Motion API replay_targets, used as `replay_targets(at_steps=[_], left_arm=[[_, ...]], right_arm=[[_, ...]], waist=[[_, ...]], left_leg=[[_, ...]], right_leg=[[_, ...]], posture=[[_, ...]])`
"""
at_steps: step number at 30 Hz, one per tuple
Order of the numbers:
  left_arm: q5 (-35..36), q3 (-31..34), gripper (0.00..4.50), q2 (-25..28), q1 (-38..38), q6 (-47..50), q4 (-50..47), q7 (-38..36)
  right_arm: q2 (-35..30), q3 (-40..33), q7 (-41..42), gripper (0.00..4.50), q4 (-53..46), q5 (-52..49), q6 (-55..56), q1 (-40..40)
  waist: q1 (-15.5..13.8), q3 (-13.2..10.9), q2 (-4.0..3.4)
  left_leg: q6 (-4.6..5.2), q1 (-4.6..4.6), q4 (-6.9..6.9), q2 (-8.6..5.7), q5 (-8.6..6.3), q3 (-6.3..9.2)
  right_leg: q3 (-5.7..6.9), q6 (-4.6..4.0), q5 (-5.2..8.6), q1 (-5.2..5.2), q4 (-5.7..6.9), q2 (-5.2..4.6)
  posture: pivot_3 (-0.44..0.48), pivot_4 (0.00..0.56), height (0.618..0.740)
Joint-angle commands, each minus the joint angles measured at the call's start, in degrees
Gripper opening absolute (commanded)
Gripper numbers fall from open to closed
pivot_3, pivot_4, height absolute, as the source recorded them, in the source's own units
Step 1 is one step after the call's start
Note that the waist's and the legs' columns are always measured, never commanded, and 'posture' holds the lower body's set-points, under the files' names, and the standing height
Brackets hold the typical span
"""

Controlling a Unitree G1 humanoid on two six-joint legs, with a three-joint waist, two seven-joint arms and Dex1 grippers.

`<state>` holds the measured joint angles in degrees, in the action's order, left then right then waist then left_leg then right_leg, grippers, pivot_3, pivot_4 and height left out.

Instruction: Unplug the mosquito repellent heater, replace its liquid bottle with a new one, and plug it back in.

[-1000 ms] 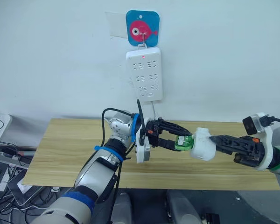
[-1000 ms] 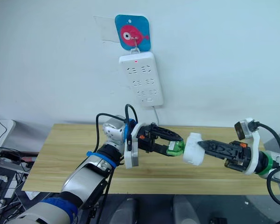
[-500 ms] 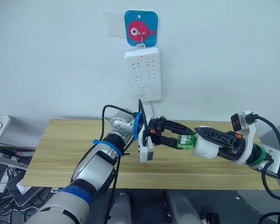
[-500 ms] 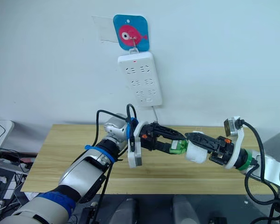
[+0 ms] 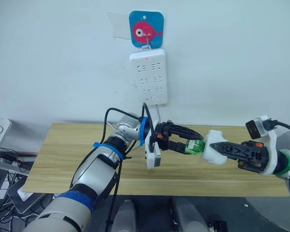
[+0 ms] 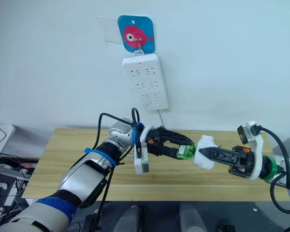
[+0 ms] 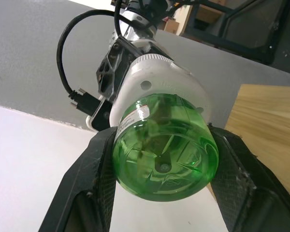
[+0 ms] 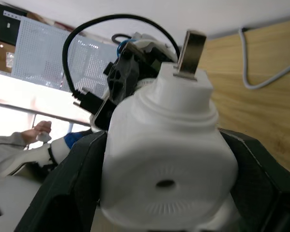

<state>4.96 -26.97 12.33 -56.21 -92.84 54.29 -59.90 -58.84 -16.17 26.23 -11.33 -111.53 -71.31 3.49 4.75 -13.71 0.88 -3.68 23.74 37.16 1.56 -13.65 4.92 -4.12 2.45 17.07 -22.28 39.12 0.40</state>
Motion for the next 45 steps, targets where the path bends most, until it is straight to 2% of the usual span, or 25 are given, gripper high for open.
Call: replay_targets(at_steps=[1,15,29,30,32,39,41,45], left_arm=[[-2.6,0.7,2.3,1.4,-1.5,0.3,-0.3,3.7],[-11.8,-2.0,2.3,3.4,-1.9,0.3,-1.8,15.8],[-18.8,-4.9,2.3,5.5,-2.4,0.3,-3.1,25.9],[-19.2,-5.1,2.3,5.6,-2.5,0.3,-3.1,26.6],[-20.2,-5.2,2.3,5.7,-2.7,0.3,-2.9,27.8],[-23.9,-5.0,2.3,5.8,-3.7,0.3,-1.9,32.1],[-24.0,-5.8,3.03,5.7,-4.3,0.3,0.0,32.7],[-22.1,-8.1,4.13,6.5,-5.6,0.8,4.6,32.9]], right_arm=[[-3.8,0.5,5.6,3.61,0.2,-1.5,-2.4,-0.3],[2.4,1.1,-0.3,3.61,0.7,-1.5,0.0,3.0],[2.4,1.2,-0.4,3.61,1.6,-1.5,-1.2,3.8],[2.4,1.3,-0.2,3.26,1.4,-1.5,-1.2,3.6],[1.5,1.3,1.4,3.0,1.1,-1.5,-1.6,3.1],[2.1,1.1,0.8,3.0,0.3,-1.5,-0.5,2.4],[3.0,0.6,-0.6,3.0,-0.3,-1.5,0.4,1.9],[6.7,-1.7,-7.4,3.0,-2.9,-1.5,3.9,-0.2]], waist=[[0.0,0.0,0.0],[0.0,0.0,0.01],[0.0,0.0,0.01],[0.0,0.0,0.01],[0.0,0.0,0.01],[0.0,0.0,0.01],[0.0,0.0,0.01],[0.0,0.0,0.01]], left_leg=[[0.0,0.0,0.0,0.0,0.0,0.0],[0.0,0.02,0.0,-0.01,0.0,0.01],[0.0,0.02,-0.01,0.0,0.0,0.02],[0.0,0.02,-0.01,0.0,0.0,0.01],[0.0,0.02,-0.01,0.0,0.0,0.01],[0.0,0.02,0.0,-0.01,0.0,0.01],[0.0,0.02,0.0,-0.01,0.0,0.01],[0.0,0.03,-0.01,-0.02,0.0,0.01]], right_leg=[[0.01,0.0,0.0,0.0,0.0,0.0],[0.02,-0.01,-0.01,0.0,0.02,-0.02],[0.02,-0.01,-0.01,0.0,0.02,-0.02],[0.02,-0.01,-0.01,0.0,0.02,-0.02],[0.02,-0.01,-0.01,0.0,0.01,-0.02],[0.02,-0.01,-0.01,0.0,0.03,-0.02],[0.02,-0.01,-0.01,0.0,0.03,-0.02],[0.03,-0.01,-0.01,0.0,0.03,-0.03]], posture=[[-0.098,0.215,0.74],[-0.104,0.221,0.74],[-0.104,0.225,0.74],[-0.104,0.225,0.74],[-0.103,0.225,0.74],[-0.105,0.221,0.74],[-0.105,0.221,0.74],[-0.106,0.211,0.74]])
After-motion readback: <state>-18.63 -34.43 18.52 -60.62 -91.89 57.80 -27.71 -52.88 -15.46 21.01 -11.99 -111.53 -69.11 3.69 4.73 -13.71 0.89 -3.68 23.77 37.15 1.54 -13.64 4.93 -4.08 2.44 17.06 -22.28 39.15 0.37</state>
